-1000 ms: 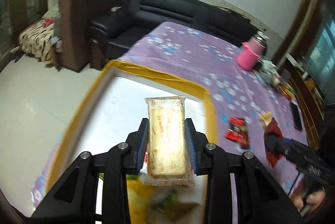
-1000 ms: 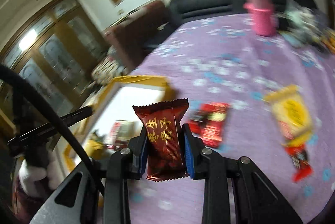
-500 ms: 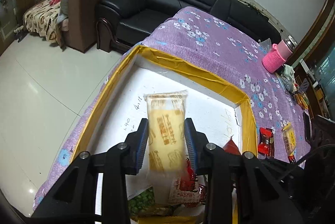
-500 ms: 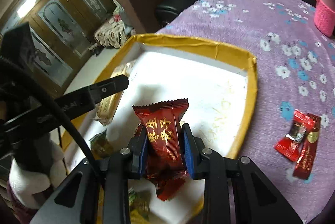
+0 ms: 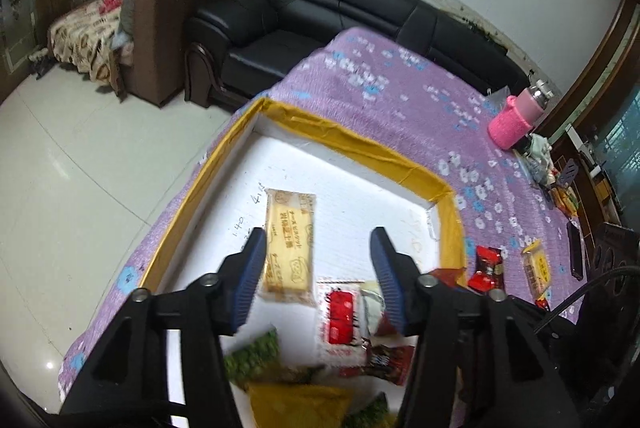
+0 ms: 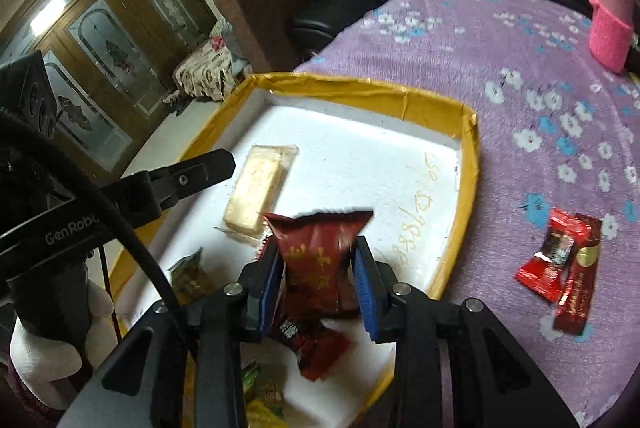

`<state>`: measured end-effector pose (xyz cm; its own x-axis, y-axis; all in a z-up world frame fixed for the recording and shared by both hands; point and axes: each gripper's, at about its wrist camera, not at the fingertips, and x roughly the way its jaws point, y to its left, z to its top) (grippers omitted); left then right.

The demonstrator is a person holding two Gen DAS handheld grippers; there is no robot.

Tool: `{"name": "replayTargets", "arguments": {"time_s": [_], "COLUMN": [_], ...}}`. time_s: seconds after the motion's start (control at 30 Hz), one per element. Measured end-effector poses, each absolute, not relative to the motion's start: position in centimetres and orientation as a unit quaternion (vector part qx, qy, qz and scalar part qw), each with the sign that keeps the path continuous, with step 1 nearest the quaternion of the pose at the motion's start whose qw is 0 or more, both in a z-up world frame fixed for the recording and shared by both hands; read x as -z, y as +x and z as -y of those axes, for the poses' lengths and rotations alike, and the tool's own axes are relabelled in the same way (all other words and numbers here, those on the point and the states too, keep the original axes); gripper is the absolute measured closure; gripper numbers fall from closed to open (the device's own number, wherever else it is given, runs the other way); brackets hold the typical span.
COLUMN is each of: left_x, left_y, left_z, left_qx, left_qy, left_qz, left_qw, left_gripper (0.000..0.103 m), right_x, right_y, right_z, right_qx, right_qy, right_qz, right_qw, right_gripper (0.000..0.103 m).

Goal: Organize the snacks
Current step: 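Lower both snacks into the tray and open both grippers, then move both grippers back to the remaining red candies on the tablecloth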

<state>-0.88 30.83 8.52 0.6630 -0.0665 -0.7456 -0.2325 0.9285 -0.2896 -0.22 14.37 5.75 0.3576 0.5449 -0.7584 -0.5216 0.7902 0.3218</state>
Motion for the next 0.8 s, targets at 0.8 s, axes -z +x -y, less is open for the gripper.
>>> {"name": "replayTargets", "arguments": {"time_s": [0.8], "left_x": [-12.9], "left_y": [-13.1], "left_z": [-15.3], "left_qx": [-0.087], "left_qy": [-0.03], "left_qz": [-0.311], "left_qw": [0.946], "left_gripper": [0.006], "right_x": [-9.5], "right_y": [-7.3], "right_z": [6.1], "right_qx": [-0.235], "right_qy": [0.119], "right_qz": [-0.378], "right_qw": [0.888], "right_gripper": [0.056]}}
